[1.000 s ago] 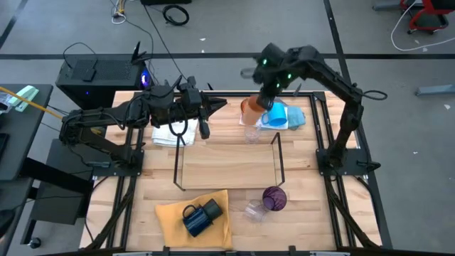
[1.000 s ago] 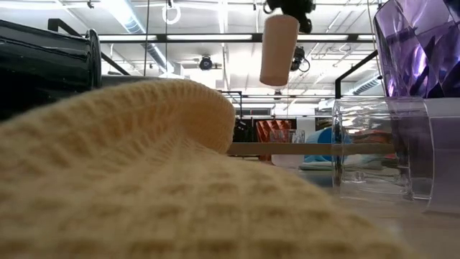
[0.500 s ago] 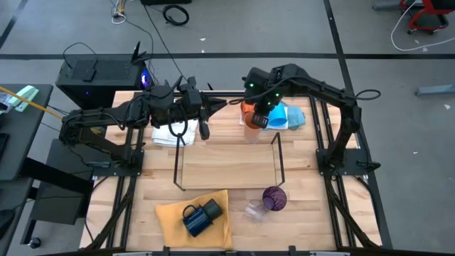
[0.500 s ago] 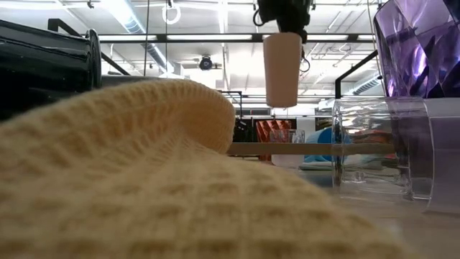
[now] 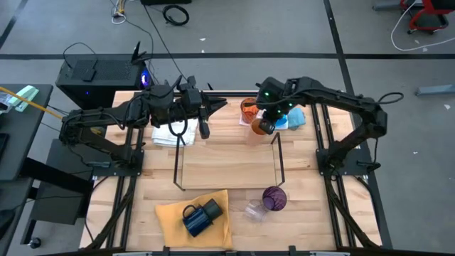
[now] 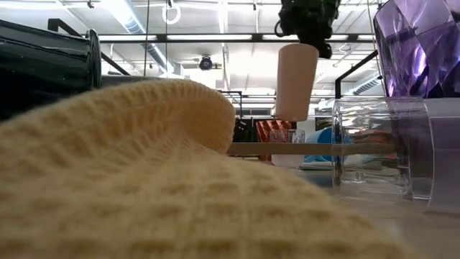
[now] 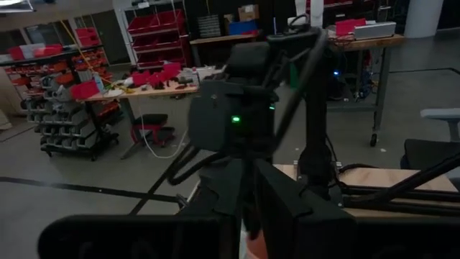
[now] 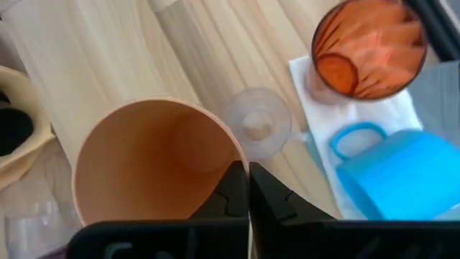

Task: Stack small to large cups/mugs on shelf
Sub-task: Put the top orange cup on the shelf

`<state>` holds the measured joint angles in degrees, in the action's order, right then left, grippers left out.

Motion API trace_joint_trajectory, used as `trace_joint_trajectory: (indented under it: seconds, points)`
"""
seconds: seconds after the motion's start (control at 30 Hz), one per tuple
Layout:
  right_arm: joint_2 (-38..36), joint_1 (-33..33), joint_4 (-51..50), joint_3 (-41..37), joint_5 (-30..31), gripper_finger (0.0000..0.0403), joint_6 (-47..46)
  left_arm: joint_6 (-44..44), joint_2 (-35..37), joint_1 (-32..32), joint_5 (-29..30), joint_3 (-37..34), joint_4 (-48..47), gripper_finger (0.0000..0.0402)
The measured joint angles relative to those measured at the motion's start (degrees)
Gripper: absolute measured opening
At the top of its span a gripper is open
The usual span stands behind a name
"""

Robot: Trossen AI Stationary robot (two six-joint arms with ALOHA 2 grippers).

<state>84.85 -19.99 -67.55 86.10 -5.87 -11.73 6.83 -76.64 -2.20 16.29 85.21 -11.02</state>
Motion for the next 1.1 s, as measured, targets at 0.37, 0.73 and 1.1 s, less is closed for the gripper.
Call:
trace_joint_trajectory:
  seconds: [0.37, 0.73, 1.1]
  points:
    - [0.85, 3.12, -0.15, -2.31, -0.88, 0.0000, 0.16, 0.19, 0.00, -0.96, 0.00, 0.00, 0.50, 0.0041]
    - [3.44, 3.24, -1.71, -2.33, 0.98, 0.0000, 2.88, -0.15, 0.00, -0.96, 0.00, 0.00, 0.50, 0.0039]
    - [3.44, 2.94, -3.51, -2.34, 1.35, 0.0000, 2.72, -0.13, 0.00, -0.96, 0.00, 0.00, 0.50, 0.0041]
